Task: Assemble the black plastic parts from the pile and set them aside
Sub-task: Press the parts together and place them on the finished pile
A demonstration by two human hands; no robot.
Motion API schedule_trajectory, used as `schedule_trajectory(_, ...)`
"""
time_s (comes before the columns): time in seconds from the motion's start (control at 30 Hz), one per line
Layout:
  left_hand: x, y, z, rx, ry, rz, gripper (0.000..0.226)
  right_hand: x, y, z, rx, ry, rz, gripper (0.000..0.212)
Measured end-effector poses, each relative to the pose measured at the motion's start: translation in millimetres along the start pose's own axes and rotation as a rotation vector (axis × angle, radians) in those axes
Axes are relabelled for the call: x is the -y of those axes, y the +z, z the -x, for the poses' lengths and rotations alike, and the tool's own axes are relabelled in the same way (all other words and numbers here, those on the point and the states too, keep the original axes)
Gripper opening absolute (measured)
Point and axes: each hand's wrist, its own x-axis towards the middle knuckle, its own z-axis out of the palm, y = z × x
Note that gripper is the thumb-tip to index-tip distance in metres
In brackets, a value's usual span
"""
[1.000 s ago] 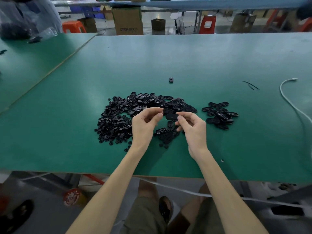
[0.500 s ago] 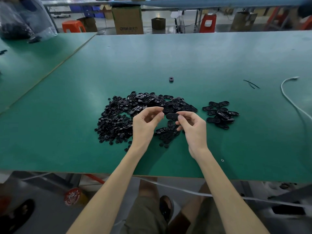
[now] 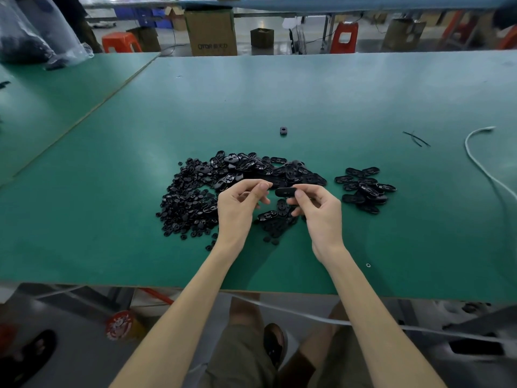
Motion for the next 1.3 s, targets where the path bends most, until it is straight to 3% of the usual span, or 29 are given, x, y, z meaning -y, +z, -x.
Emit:
schedule_trajectory(0.3, -1, 2, 1, 0.086, 0.025, -0.061, 0.017, 4, 1, 1, 0.011, -0.020, -0.066, 0.010)
schedule_trajectory(0.6, -4, 4, 2, 0.087, 0.020, -0.120, 0.005, 4, -1, 1, 0.023, -0.032, -0.085, 0.015)
schedule_trajectory(1.3, -10, 11, 6, 0.093, 0.089, -0.406, 0.011, 5, 0, 3, 0.083, -0.027, -0.079, 0.013)
